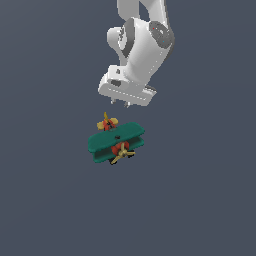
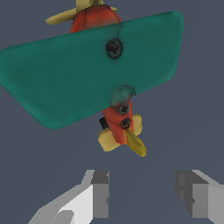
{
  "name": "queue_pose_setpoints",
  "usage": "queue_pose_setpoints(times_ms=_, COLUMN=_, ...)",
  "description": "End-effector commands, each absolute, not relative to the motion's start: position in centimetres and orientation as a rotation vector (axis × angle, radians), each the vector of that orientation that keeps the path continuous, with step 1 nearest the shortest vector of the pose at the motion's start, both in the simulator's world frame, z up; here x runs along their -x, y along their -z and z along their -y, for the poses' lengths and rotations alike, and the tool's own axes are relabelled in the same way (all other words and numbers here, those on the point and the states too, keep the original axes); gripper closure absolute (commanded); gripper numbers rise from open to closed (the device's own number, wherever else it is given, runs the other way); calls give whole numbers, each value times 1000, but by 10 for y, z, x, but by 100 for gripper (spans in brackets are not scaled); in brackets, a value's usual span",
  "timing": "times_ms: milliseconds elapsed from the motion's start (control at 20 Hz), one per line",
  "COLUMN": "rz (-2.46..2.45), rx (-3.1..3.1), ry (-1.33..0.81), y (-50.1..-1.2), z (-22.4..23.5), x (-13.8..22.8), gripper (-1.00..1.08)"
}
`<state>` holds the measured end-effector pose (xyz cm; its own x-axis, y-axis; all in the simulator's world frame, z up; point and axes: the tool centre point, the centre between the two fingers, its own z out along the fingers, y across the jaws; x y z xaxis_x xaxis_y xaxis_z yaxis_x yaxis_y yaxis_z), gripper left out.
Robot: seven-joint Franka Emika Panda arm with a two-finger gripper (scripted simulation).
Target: Pick up the object and move it to a goal position.
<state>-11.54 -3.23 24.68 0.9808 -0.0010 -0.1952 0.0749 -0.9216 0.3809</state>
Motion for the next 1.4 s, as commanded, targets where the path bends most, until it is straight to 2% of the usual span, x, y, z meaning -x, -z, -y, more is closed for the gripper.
queue_pose_setpoints(times_ms=0, rz=-54, rx=-2692, ry=278, y=-243, z=35, x=119, gripper=-20)
queue_pose_setpoints(times_ms=1350, rz=-98, rx=-2293, ry=244, y=-216, z=67, x=143, gripper=-20)
